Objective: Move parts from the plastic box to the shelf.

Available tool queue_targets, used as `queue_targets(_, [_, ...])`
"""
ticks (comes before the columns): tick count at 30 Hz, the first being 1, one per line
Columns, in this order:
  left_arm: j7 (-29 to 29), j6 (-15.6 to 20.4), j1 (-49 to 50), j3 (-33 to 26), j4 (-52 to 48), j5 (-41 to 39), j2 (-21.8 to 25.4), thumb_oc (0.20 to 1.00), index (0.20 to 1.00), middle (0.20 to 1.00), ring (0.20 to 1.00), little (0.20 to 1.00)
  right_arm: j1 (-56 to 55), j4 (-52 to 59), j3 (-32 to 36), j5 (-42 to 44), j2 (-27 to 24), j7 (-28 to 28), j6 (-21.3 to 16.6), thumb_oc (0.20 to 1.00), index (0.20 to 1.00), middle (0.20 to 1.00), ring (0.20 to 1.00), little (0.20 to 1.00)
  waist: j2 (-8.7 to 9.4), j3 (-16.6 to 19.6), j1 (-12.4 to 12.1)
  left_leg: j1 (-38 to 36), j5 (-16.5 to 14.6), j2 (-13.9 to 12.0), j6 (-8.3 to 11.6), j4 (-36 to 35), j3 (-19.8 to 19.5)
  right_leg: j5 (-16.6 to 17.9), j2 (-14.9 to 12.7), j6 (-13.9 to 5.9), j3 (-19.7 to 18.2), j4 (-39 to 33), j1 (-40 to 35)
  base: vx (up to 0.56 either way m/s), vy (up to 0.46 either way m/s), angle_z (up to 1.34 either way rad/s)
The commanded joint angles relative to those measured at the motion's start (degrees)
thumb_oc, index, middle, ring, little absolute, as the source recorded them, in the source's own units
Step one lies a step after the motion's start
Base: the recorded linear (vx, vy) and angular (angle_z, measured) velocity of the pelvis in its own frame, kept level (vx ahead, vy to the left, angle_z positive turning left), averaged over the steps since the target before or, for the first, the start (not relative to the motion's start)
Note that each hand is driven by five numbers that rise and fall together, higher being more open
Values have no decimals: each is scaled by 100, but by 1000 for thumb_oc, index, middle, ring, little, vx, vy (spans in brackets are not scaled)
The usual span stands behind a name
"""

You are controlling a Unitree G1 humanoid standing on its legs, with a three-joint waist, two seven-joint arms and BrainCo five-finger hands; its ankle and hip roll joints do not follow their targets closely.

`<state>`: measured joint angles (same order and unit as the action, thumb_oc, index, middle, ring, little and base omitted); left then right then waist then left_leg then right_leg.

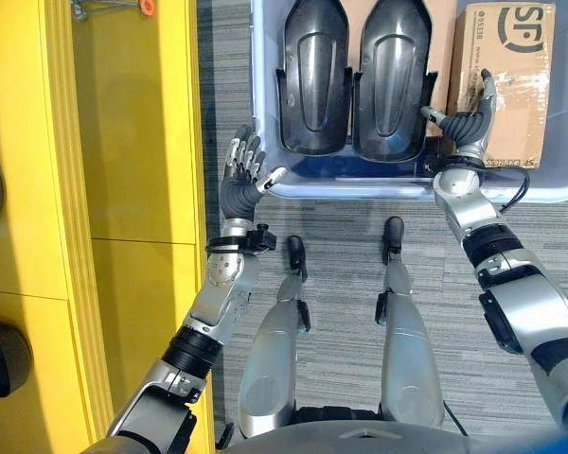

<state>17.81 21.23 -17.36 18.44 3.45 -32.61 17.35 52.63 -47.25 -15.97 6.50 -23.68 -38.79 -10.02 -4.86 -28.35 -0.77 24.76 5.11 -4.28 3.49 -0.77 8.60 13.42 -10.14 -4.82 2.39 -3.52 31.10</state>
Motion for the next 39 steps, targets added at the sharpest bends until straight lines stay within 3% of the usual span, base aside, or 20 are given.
queue_targets(1, [32,377,16,-14,-521,138,224,1000,1000,1000,1000,1000,-55,466,-127,-231,69,-18,-138,1000,1000,1000,1000,1000,-13,168,-79,166,-184,-364,260,349,-200,-636,-486,-536,57,784,-297,0,0,0])
queue_targets(3, [158,379,-1,-106,-455,232,161,1000,1000,1000,1000,1000,-441,1416,51,-606,105,-170,-193,1000,1000,1000,1000,1000,41,192,-3,220,-179,-343,241,354,-226,-621,-492,-528,53,758,-270,0,0,0])
queue_targets(13, [287,369,35,-228,-561,334,141,1000,1000,1000,1000,1000,-851,2457,283,-947,280,-227,-318,1000,1000,1000,1000,1000,105,215,71,257,-237,-320,220,386,-255,-641,-512,-538,55,732,-290,2,0,1])
queue_targets(19, [300,383,10,-192,-543,321,150,1000,1000,1000,1000,1000,-799,2161,284,-853,324,-300,-279,1000,1000,1000,1000,1000,98,230,77,306,-216,-300,208,398,-268,-626,-504,-517,39,737,-237,-3,0,1])
queue_targets(26, [213,416,46,-95,-604,222,195,1000,1000,1000,1000,1000,-488,909,318,-283,429,-306,-234,1000,1000,1000,1000,1000,23,198,-14,322,-233,-298,211,414,-299,-653,-493,-513,48,760,-220,0,0,0])
queue_targets(39, [74,429,158,-12,-659,93,310,1000,1000,1000,1000,1000,-112,-143,122,381,437,11,-290,1000,1000,1000,1000,1000,-5,167,-118,351,-196,-293,218,375,-314,-668,-460,-497,57,785,-166,0,0,0])
